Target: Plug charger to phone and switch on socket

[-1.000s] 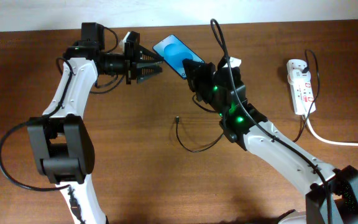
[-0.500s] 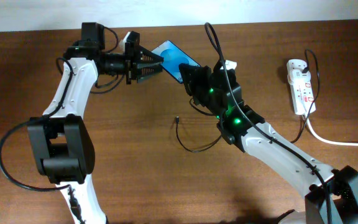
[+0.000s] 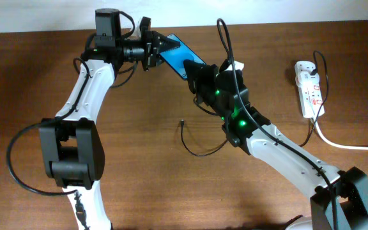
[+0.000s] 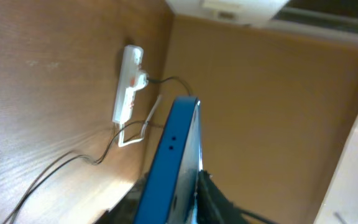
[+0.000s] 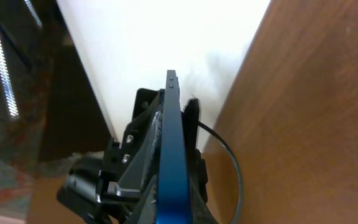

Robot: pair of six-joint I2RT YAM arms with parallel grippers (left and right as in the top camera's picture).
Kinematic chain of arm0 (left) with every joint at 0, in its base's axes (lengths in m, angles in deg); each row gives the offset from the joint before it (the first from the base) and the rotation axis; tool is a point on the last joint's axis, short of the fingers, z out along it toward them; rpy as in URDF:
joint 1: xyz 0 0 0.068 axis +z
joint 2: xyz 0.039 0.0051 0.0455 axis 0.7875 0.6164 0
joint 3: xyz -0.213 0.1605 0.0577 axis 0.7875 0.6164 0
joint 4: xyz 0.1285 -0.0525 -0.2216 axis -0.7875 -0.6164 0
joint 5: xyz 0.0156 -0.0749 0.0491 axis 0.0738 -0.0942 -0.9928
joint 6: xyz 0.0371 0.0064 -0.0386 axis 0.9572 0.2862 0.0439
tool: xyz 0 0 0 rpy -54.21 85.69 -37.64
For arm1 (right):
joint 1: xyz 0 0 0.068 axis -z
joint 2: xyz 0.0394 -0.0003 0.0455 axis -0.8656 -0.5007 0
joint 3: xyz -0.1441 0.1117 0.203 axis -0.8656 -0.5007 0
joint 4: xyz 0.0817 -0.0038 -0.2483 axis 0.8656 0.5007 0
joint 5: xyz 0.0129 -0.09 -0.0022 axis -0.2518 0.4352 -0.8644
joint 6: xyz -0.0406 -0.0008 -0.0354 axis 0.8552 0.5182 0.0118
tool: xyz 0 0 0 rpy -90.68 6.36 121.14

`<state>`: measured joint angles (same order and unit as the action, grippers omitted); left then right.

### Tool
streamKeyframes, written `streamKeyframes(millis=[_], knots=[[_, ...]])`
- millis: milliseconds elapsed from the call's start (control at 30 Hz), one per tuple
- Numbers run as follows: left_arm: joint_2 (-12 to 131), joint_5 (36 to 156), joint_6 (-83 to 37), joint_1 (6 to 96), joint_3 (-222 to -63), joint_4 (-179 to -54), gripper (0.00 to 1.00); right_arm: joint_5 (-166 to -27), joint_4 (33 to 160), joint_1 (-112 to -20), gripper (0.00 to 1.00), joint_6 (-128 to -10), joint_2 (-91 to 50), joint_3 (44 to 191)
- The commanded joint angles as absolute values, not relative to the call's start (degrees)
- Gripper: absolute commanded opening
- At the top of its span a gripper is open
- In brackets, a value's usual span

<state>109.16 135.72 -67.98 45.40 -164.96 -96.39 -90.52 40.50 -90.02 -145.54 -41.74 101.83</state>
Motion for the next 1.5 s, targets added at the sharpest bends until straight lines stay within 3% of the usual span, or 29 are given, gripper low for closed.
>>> streamKeyframes(millis=[0,167,267,300,400,433,500,567,600,667,733,767,900,1100,1300,1367,1467], knots=[[109.2,135.7,-79.9,44.0,-165.7,-88.1,0.21,-92.8,41.4,-90.8,0.04,-147.1,-43.0,102.5],[109.2,136.8,-81.7,41.6,-165.7,-85.1,0.21,-90.7,39.0,-90.8,0.04,-148.7,-43.1,102.5],[109.2,140.3,-79.6,41.5,-165.7,-85.1,0.12,-90.8,39.0,-90.8,0.04,-148.7,-43.2,102.5],[109.2,140.6,-79.1,41.5,-165.7,-85.1,0.02,-90.9,39.0,-90.8,0.04,-148.5,-43.2,102.5],[109.2,140.5,-77.6,41.5,-165.7,-85.7,0.00,-91.2,39.3,-90.8,0.04,-148.2,-43.2,102.5],[109.2,140.0,-76.8,41.6,-165.7,-85.8,0.00,-91.2,39.5,-90.8,0.08,-147.9,-43.2,102.5],[109.2,138.5,-71.9,41.6,-165.7,-85.8,0.00,-91.2,39.7,-90.8,0.28,-143.6,-43.2,102.5],[109.2,137.7,-66.1,41.7,-165.7,-86.0,0.00,-91.2,41.9,-90.6,0.41,-138.5,-43.1,102.5],[109.2,137.9,-65.5,42.0,-165.7,-86.0,0.00,-91.2,42.9,-90.4,0.44,-135.5,-43.1,102.5],[109.2,139.4,-62.8,43.3,-165.7,-86.0,0.00,-92.5,45.1,-89.1,0.54,-125.5,-43.1,102.5],[109.2,143.8,-60.8,46.3,-165.7,-86.0,0.00,-101.6,45.3,-85.6,0.71,-111.7,-42.7,102.5],[109.2,145.6,-59.6,47.5,-165.7,-86.0,0.00,-105.5,45.7,-84.0,0.73,-108.3,-42.4,102.5],[109.2,149.1,-51.8,51.4,-165.7,-91.6,0.00,-114.8,55.2,-78.6,0.74,-100.7,-41.7,102.5],[109.3,149.0,-35.9,52.2,-165.7,-105.3,0.00,-114.6,72.5,-78.4,0.73,-89.9,-41.7,102.5],[109.3,148.2,-33.4,53.0,-165.7,-107.3,0.00,-107.9,83.7,-81.1,0.70,-83.0,-42.5,103.1],[109.3,148.2,-33.4,54.5,-165.7,-107.5,0.00,-108.2,84.6,-81.7,0.64,-82.2,-44.1,104.1],[109.3,148.2,-33.3,56.7,-165.3,-108.0,0.00,-111.3,84.5,-82.6,0.64,-82.9,-49.1,107.4]])
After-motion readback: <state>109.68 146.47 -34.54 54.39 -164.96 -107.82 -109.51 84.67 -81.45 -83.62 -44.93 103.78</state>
